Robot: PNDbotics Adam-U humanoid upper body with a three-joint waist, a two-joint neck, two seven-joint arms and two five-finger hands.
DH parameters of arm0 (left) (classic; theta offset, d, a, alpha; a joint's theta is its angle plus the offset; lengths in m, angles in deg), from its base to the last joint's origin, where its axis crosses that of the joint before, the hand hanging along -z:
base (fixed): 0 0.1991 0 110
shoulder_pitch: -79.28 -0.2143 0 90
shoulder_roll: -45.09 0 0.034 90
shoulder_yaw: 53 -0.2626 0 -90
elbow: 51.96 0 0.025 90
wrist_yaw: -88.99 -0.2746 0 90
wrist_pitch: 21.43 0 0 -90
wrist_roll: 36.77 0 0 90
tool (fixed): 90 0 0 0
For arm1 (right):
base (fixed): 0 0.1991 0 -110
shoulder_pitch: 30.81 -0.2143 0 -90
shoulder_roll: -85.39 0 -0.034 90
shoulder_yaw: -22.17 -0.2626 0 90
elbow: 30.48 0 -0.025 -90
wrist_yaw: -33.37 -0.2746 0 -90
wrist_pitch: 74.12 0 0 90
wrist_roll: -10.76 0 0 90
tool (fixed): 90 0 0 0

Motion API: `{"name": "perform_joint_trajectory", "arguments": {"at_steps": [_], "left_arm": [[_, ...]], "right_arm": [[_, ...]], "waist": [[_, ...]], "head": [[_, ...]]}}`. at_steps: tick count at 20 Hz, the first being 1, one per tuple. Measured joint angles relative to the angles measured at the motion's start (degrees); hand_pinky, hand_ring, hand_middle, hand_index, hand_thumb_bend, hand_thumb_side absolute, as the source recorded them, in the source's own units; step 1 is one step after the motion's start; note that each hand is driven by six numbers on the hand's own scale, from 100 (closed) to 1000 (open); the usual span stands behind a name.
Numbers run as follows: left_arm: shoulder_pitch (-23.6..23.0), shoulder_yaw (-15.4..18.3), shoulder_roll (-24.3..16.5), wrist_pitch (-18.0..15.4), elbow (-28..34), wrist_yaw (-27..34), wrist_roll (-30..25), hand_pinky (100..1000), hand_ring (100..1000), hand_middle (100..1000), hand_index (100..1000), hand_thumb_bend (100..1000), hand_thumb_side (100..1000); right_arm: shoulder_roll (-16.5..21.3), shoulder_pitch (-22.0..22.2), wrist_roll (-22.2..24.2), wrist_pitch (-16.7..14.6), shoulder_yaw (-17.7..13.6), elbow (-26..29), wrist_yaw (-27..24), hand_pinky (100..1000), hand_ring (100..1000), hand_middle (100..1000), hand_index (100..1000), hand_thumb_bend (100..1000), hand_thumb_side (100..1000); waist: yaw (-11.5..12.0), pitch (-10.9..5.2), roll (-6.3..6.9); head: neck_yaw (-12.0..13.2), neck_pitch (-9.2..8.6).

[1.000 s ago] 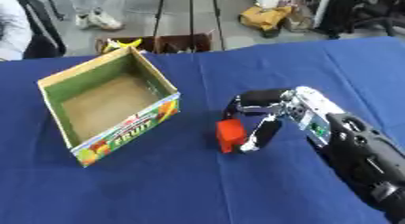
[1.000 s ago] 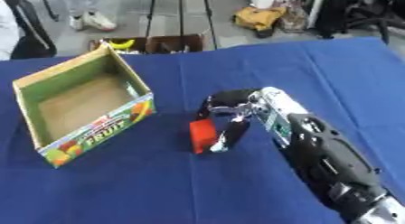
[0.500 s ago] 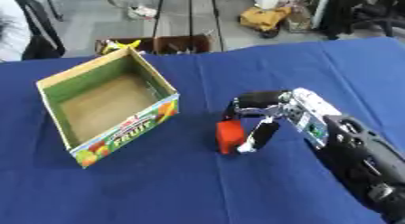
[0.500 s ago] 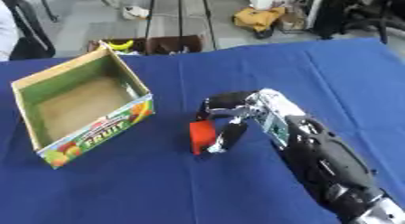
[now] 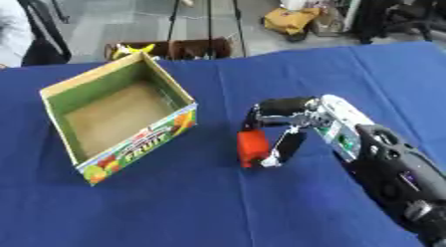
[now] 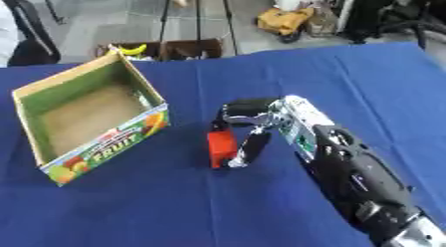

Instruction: Pick up objects on the table and place them in the box.

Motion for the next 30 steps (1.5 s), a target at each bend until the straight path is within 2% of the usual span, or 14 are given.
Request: {"name": "perform_joint_trajectory", "arguments": {"at_steps": [7, 12, 22, 30], "left_arm": [[0.0, 0.0, 0.0, 0.01, 0.0, 0.0, 0.01, 351, 584, 666, 901, 503, 859], [0.0, 0.0, 0.0, 0.01, 0.0, 0.0, 0.01, 350, 584, 667, 901, 504, 860], [-0.02, -0.01, 0.01, -0.01, 0.0, 0.0, 0.01, 351, 583, 667, 902, 504, 862], [-0.03, -0.05, 0.02, -0.01, 0.0, 0.0, 0.01, 352, 583, 667, 902, 504, 865]], "right_arm": [[0.12, -0.91, 0.0, 0.0, -2.78, 1.81, -0.03, 641, 612, 430, 569, 100, 360], [0.56, -1.85, 0.0, 0.0, -5.27, 4.01, -0.24, 608, 561, 379, 495, 100, 356], [0.49, -3.67, 0.0, 0.0, -9.93, 9.31, -0.45, 613, 565, 357, 460, 100, 385], [-2.29, -5.47, 0.29, 0.29, -15.02, 12.73, 1.32, 617, 560, 344, 437, 100, 406]], "waist": [[0.04, 0.0, 0.02], [0.17, 0.03, 0.16], [1.22, 0.03, 0.16], [2.19, 0.02, 0.18]], "head": [[-0.01, 0.0], [-0.05, -0.02], [-0.23, -0.25], [-0.52, -0.54]]}}
